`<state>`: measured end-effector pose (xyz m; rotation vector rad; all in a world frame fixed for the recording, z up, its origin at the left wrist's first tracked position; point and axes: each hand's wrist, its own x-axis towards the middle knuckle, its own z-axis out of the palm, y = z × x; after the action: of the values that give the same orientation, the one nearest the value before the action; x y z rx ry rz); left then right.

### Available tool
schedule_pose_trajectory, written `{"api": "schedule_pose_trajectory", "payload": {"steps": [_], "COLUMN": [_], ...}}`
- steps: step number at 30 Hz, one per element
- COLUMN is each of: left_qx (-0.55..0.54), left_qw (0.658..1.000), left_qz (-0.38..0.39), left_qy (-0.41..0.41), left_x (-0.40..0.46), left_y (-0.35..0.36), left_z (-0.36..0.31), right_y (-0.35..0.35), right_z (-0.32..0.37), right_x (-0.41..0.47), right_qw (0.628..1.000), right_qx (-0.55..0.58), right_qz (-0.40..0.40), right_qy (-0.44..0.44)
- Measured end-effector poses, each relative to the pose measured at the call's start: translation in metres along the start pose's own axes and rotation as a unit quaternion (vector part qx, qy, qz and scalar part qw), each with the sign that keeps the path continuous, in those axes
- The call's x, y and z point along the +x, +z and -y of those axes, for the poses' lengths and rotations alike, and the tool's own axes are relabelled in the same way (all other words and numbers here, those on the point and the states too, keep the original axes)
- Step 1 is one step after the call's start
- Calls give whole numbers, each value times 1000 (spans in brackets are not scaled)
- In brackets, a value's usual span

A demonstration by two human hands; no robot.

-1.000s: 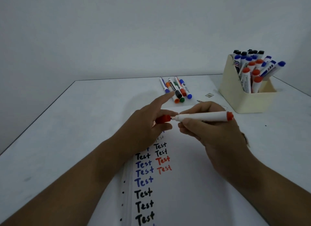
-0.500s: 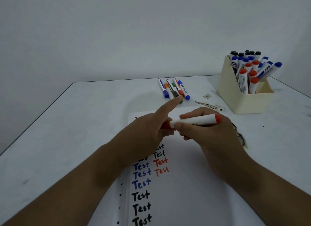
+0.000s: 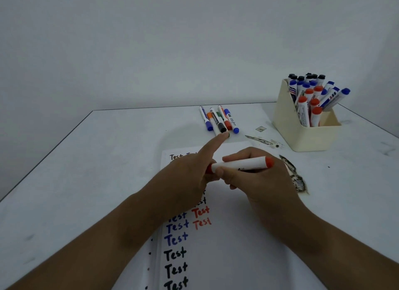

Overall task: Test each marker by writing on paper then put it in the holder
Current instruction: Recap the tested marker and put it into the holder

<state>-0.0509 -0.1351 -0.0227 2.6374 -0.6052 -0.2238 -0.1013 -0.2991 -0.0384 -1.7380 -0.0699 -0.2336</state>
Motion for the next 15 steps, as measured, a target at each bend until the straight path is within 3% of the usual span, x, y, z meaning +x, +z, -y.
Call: {"api": "schedule_pose_trajectory", "payload": {"steps": [2,7,9,11,15], "left_qx": [-9,-49,-19,24,53], "left_qw": [1000,987,987,987,984], "left_qz": [-11,-138,-146,-150,-169], "left_qy": [9,59,62,40,-33], "left_x": [-4,-14,-9,-5,1], "left_y": [0,0,-1,-5,-9], "left_z": [-2,1,11,26,57], "right_y": [0,2,2,0,-9], "right_z": [0,2,2,4,13], "right_x": [0,4,6,7,5], "right_qw": [1000,1000,1000,1000,992], "right_qx": [-5,5,-1,1,109], "right_qz": [-4,-21,-24,-31,-68], "right_qy": [1,1,3,0,-3]}}
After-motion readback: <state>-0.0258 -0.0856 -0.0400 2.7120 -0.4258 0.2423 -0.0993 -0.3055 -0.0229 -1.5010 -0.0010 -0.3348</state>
